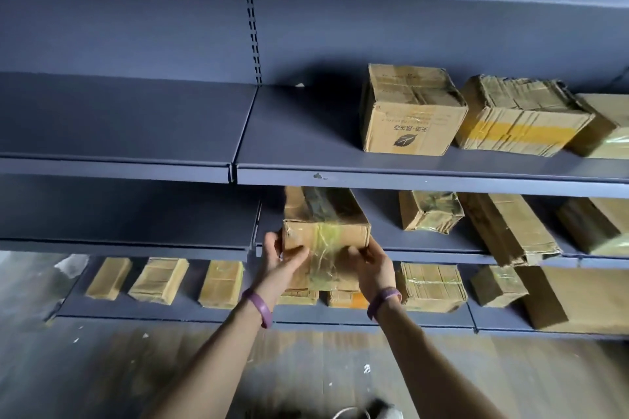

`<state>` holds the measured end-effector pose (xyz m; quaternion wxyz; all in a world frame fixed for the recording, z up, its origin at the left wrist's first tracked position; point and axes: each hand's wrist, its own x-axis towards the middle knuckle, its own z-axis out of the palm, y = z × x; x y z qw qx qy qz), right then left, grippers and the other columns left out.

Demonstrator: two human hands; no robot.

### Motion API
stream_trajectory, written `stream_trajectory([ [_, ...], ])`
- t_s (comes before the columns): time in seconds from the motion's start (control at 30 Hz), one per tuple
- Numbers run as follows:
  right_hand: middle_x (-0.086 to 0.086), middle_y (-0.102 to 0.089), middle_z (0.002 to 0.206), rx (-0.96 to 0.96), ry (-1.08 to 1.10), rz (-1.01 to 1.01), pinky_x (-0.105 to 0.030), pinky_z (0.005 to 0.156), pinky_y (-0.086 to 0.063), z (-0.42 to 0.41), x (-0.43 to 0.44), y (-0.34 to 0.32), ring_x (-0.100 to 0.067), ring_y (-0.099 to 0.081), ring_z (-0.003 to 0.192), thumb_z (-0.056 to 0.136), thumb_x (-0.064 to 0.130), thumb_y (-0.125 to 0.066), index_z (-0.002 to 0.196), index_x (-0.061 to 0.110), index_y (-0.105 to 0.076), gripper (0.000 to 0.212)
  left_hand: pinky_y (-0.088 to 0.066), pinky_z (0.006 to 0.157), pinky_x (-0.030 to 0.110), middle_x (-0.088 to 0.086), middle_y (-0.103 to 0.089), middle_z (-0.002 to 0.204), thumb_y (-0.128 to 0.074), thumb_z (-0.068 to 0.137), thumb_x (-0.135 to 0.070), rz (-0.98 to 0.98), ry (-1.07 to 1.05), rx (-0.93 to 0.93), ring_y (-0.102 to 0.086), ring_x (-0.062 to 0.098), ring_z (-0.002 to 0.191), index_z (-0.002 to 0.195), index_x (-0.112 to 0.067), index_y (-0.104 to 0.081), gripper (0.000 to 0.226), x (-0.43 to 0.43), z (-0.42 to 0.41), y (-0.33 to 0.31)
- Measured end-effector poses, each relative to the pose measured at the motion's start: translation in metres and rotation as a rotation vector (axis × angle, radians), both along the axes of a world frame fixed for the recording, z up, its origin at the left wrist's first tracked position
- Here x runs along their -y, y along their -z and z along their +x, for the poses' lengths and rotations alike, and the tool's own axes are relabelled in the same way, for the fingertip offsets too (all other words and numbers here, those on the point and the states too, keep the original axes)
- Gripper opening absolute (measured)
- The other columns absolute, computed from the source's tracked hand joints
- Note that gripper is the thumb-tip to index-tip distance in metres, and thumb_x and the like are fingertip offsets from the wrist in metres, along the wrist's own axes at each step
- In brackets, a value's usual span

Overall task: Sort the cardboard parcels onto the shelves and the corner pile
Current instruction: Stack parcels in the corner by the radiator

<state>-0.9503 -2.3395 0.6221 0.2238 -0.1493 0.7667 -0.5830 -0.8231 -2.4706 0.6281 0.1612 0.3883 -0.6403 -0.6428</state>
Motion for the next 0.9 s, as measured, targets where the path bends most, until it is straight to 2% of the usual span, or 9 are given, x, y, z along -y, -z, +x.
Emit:
stream_trajectory([
  [0.13,0.015,-0.068,0.083,-0.053,-0.021,0.028,-0.01,0.06,-0.042,0.007,-0.008,-0.007,-0.002,-0.058,0.074,0.095,0.022,-0.062,0.109,0.029,-0.069,0.017,-0.046,0.078,0.023,-0.004,-0.06,0.112,-0.076,0.085,-0.025,-0.088,-0.115,0.008,-0.059,0.014,0.099,0.119,-0.023,-0.04,0.049,-0.009,0.007,-0.005],
  [0.2,0.015,-0.07,0.086,-0.062,-0.028,0.022,-0.018,0.068,-0.049,0.013,-0.011,-0.014,-0.007,-0.063,0.081,0.096,0.027,-0.062,0.115,0.029,-0.069,0.021,-0.047,0.082,0.028,-0.001,-0.063,0.115,-0.078,0.084,-0.028,-0.12,-0.167,0.004,-0.061,0.019,0.103,0.123,-0.023,-0.046,0.051,-0.01,0.011,-0.008],
  [0.37,0.009,-0.072,0.108,-0.079,-0.039,-0.03,-0.03,0.091,-0.054,0.023,-0.019,-0.021,-0.01,-0.066,0.103,0.097,0.029,-0.06,0.132,0.025,-0.063,0.035,-0.048,0.072,0.024,-0.004,-0.069,0.102,-0.071,0.09,-0.022,-0.113,-0.139,-0.031,-0.066,0.021,0.1,0.098,-0.027,-0.061,0.014,-0.009,0.018,-0.016],
  [0.47,0.006,-0.069,0.121,-0.066,-0.052,-0.088,-0.028,0.096,-0.051,0.026,-0.022,-0.02,-0.01,-0.063,0.112,0.099,0.032,-0.057,0.137,0.023,-0.059,0.039,-0.049,0.074,0.026,-0.004,-0.07,0.101,-0.068,0.092,-0.027,-0.115,-0.135,-0.039,-0.066,0.021,0.099,0.099,-0.025,-0.064,0.008,-0.007,0.022,-0.025],
  [0.57,-0.005,-0.069,0.124,0.009,-0.003,-0.131,-0.043,0.101,-0.05,0.026,-0.022,-0.017,-0.018,-0.063,0.114,0.092,0.051,-0.057,0.133,0.017,-0.062,0.054,-0.047,0.072,0.027,-0.008,-0.067,0.1,-0.065,0.094,-0.031,-0.08,-0.134,-0.025,-0.064,0.018,0.1,0.099,-0.027,-0.063,0.007,0.001,0.029,-0.035],
  [0.63,-0.006,-0.069,0.122,0.043,0.005,-0.101,-0.051,0.1,-0.05,0.023,-0.022,-0.012,-0.023,-0.064,0.115,0.093,0.05,-0.055,0.13,0.013,-0.064,0.053,-0.046,0.078,0.029,-0.014,-0.063,0.098,-0.065,0.095,-0.032,-0.009,-0.125,-0.032,-0.06,0.014,0.099,0.093,-0.031,-0.059,0.006,0.01,0.037,-0.043],
  [0.7,-0.006,-0.067,0.124,0.081,0.026,-0.061,-0.053,0.101,-0.049,0.019,-0.021,-0.005,-0.027,-0.062,0.116,0.099,0.04,-0.053,0.131,0.012,-0.061,0.043,-0.045,0.09,0.034,-0.011,-0.063,0.106,-0.066,0.094,-0.033,0.092,-0.108,-0.036,-0.058,0.016,0.107,0.104,-0.028,-0.061,0.012,0.023,0.046,-0.044],
  [0.77,-0.003,-0.061,0.125,0.197,0.067,-0.042,-0.053,0.105,-0.045,0.016,-0.021,0.001,-0.028,-0.057,0.12,0.095,0.049,-0.055,0.134,0.015,-0.056,0.051,-0.045,0.087,0.033,-0.004,-0.064,0.12,-0.065,0.094,-0.034,0.18,-0.086,-0.032,-0.057,0.02,0.114,0.124,-0.023,-0.059,0.033,0.032,0.054,-0.046],
  [0.9,-0.001,-0.043,0.131,0.44,0.174,-0.078,-0.054,0.101,-0.045,0.011,-0.023,0.009,-0.032,-0.043,0.13,0.098,0.045,-0.054,0.149,0.023,-0.034,0.059,-0.053,0.083,0.036,0.007,-0.071,0.116,-0.061,0.096,-0.024,0.306,-0.048,-0.078,-0.067,0.026,0.103,0.13,-0.015,-0.06,0.035,0.045,0.065,-0.047],
])
